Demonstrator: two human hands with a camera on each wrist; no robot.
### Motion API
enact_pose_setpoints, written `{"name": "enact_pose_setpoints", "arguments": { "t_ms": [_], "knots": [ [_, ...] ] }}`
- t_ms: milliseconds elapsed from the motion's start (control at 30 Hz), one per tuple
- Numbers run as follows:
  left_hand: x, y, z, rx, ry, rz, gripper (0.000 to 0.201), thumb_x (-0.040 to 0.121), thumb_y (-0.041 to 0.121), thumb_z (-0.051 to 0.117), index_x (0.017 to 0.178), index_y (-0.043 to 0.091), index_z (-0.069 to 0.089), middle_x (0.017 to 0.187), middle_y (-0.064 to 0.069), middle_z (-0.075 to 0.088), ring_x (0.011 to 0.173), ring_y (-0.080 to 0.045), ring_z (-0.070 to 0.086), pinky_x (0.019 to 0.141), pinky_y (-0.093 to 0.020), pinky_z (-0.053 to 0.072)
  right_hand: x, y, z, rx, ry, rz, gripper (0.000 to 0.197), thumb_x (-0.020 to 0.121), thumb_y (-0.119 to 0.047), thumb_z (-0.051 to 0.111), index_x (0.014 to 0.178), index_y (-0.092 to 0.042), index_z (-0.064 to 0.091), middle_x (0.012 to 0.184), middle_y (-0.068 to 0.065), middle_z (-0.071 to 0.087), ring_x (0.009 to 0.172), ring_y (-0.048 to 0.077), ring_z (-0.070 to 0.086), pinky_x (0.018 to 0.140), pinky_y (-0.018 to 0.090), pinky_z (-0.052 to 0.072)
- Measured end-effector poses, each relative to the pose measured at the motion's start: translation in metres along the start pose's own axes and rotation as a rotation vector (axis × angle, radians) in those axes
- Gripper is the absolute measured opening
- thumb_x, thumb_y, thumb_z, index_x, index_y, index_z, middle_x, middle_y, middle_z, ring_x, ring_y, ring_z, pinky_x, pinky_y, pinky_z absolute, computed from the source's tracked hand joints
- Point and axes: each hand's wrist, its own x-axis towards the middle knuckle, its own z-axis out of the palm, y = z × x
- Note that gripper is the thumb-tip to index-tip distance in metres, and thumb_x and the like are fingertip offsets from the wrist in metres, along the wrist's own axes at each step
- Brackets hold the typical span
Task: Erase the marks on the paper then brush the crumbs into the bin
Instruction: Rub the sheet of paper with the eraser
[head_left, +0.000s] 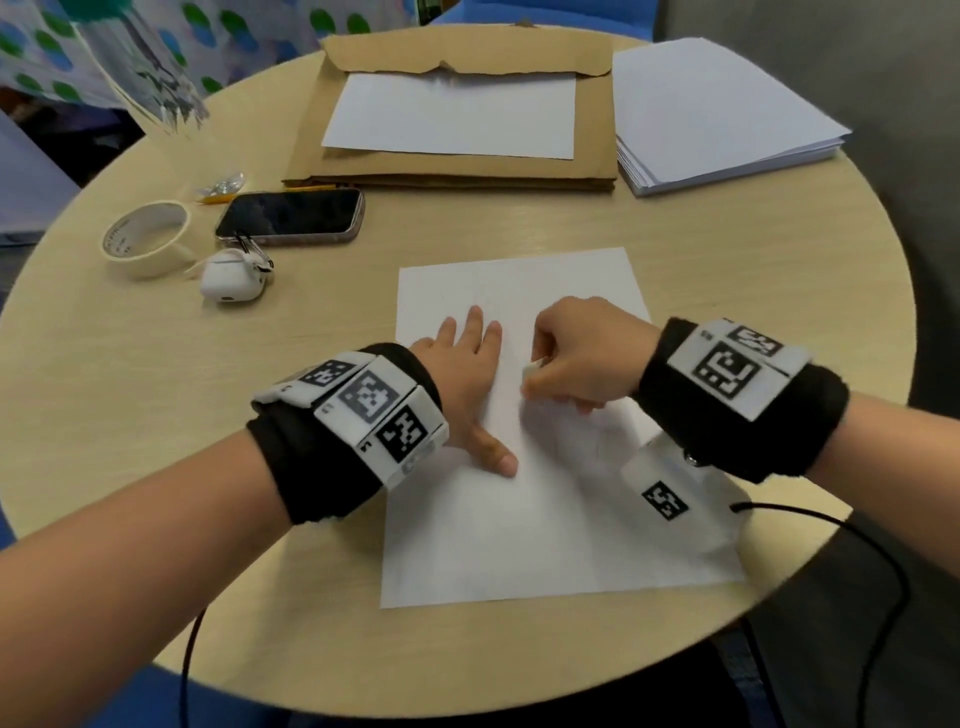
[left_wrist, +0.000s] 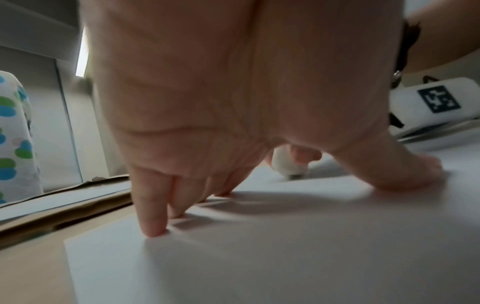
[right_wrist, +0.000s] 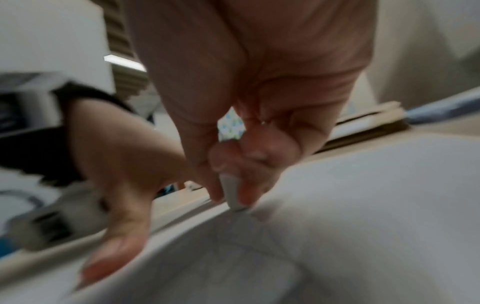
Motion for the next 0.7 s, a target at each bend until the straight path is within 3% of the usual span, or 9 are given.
{"name": "enact_pose_setpoints", "arguments": {
  "t_ms": [67,200,333,433,533,700],
  "knots": [
    [0.0,-0.001,0.0,-0.05,-0.015,0.013,0.133,0.064,0.062,0.07,0.146,0.01,-0.02,0.153,-0.013,-0.027,0.144,-0.034,-0.012,0.119,-0.044,0.011,-0.002,-0.009,0.006,-0.081,-0.05,-0.042,0.016,0.078,-0.013,0.061,0.084,0.002,0.064,0.073,0.015,0.071,0.045,0.016,0.056,0.046,0.02,0.047],
    [0.001,-0.004,0.001,-0.065,-0.038,0.052,0.132,0.063,0.062,0.071,0.146,0.02,-0.023,0.153,-0.004,-0.031,0.143,-0.035,-0.015,0.117,-0.049,0.014,-0.004,-0.013,0.007,-0.124,-0.178,-0.047,0.011,0.076,-0.015,0.065,0.075,-0.004,0.063,0.063,0.009,0.068,0.038,0.01,0.051,0.038,0.015,0.041],
    [0.004,-0.004,0.001,-0.036,-0.044,0.041,0.133,0.064,0.066,0.068,0.144,0.018,-0.027,0.152,0.001,-0.032,0.143,-0.034,-0.016,0.116,-0.053,0.016,0.0,-0.004,-0.013,-0.14,-0.083,0.075,0.014,0.075,-0.014,0.066,0.078,-0.001,0.067,0.062,0.008,0.068,0.044,0.015,0.053,0.045,0.02,0.044],
    [0.005,-0.002,0.0,-0.033,-0.042,0.038,0.132,0.065,0.065,0.068,0.144,0.017,-0.027,0.152,-0.001,-0.031,0.143,-0.036,-0.016,0.116,-0.054,0.013,-0.001,-0.009,-0.006,-0.176,-0.04,0.047,0.011,0.074,-0.013,0.065,0.068,-0.005,0.061,0.058,0.008,0.064,0.047,0.017,0.055,0.05,0.025,0.047],
    [0.006,-0.002,0.001,-0.043,-0.026,0.038,0.132,0.065,0.063,0.07,0.146,0.018,-0.024,0.153,-0.003,-0.029,0.142,-0.038,-0.016,0.116,-0.053,0.014,-0.002,-0.02,0.011,-0.169,-0.074,-0.003,0.02,0.074,-0.011,0.063,0.058,-0.011,0.051,0.052,0.005,0.059,0.043,0.016,0.053,0.049,0.024,0.047],
    [0.005,-0.003,0.003,-0.023,-0.035,0.032,0.132,0.065,0.066,0.067,0.144,0.016,-0.027,0.153,-0.002,-0.03,0.143,-0.037,-0.015,0.116,-0.053,0.011,-0.004,-0.008,-0.007,-0.163,-0.042,0.106,0.011,0.076,-0.013,0.066,0.071,-0.006,0.059,0.057,0.005,0.061,0.043,0.015,0.051,0.045,0.021,0.041]
  ]
}}
